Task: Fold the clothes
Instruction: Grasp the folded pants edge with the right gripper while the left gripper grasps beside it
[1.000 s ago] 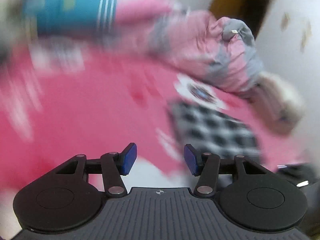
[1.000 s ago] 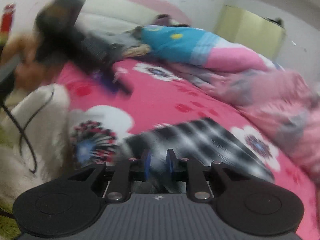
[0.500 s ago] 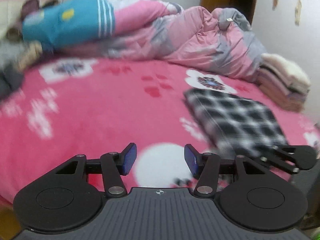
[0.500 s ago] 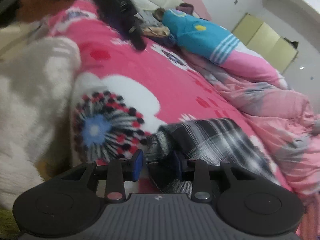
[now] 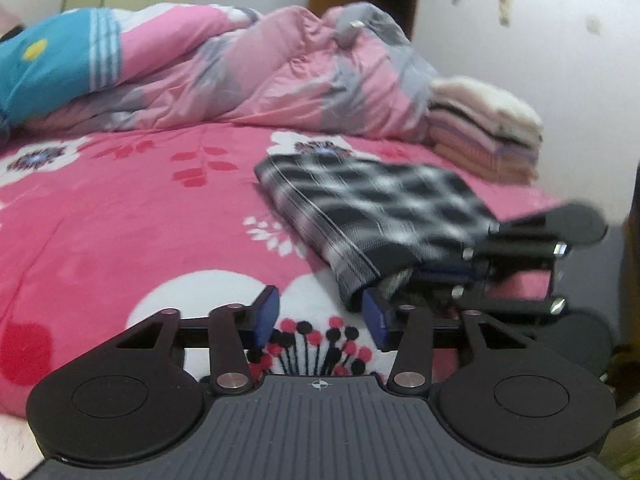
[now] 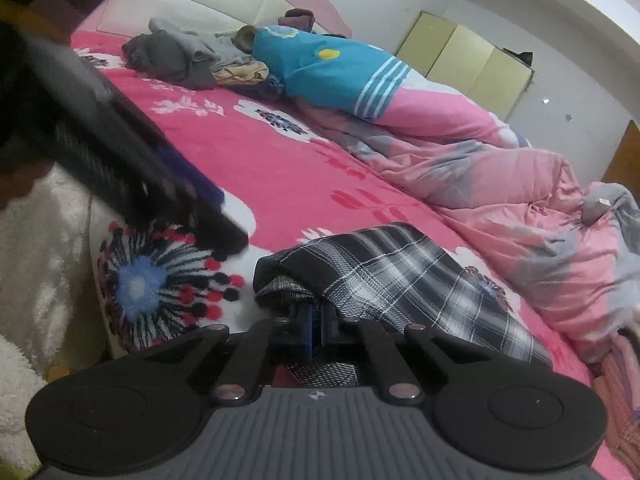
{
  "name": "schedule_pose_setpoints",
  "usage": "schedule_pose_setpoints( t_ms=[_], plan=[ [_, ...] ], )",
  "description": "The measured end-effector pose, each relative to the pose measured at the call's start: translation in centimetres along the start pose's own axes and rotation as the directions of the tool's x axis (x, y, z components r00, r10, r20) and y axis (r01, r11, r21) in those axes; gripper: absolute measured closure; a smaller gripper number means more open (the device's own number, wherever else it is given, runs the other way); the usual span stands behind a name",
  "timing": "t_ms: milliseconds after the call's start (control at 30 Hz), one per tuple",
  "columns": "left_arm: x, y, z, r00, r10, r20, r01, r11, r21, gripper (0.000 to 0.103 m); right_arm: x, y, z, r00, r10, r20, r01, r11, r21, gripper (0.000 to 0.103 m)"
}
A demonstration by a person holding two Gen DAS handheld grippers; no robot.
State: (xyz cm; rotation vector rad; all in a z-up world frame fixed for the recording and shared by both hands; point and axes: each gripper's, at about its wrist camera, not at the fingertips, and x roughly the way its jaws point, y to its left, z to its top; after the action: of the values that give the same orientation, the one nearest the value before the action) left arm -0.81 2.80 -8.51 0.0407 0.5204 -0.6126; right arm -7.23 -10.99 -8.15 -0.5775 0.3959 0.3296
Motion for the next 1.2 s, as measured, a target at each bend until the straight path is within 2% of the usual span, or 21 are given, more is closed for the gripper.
schedule_pose_setpoints(
  t_ms=[200,533,733,933,1033,1133,1200],
  plan=[
    [1.0,-0.6,-0.2,1.000,0.015,0.016,-0.015,1.000,0.024,0.070,0.3,-0.3,0.2,1.000,-0.003,0.010,0.002,1.000,0.028,0.100],
    [2.2,-1.2,-0.3,0.998,0.025,0.060,-0.027,0.999,0.022,0.102,1.2,-0.4,0.1,0.999,0.018,0.046,-0.022,0.995,0.095,0.100],
    [1.7,-0.9,-0.2,0.995,0.006,0.099,-0.001,0.999,-0.053,0.103,2.1,-0.8,-0.1,0.996,-0.043,0.081,0.030,0.988,0.153,0.100],
    [1.1,-0.9,0.0,0.994,-0.010,0.106,0.019,0.996,-0.083,0.103,2.0,-0.5,-0.1,0.990,-0.038,0.133,0.015,0.985,0.170,0.100],
    [1.0,-0.9,0.0,0.994,-0.025,0.106,0.035,0.995,-0.092,0.103,2.9,-0.8,-0.1,0.990,-0.045,0.132,0.020,0.982,0.187,0.100],
    [1.2,-1.1,0.0,0.994,-0.020,0.103,0.029,0.996,-0.085,0.103,3.8,-1.4,0.0,0.991,-0.063,0.119,0.033,0.971,0.237,0.100],
    [1.2,-1.0,0.0,0.995,-0.012,0.102,0.021,0.996,-0.090,0.103,3.7,-1.3,0.1,0.991,-0.056,0.119,0.027,0.973,0.231,0.099]
  ],
)
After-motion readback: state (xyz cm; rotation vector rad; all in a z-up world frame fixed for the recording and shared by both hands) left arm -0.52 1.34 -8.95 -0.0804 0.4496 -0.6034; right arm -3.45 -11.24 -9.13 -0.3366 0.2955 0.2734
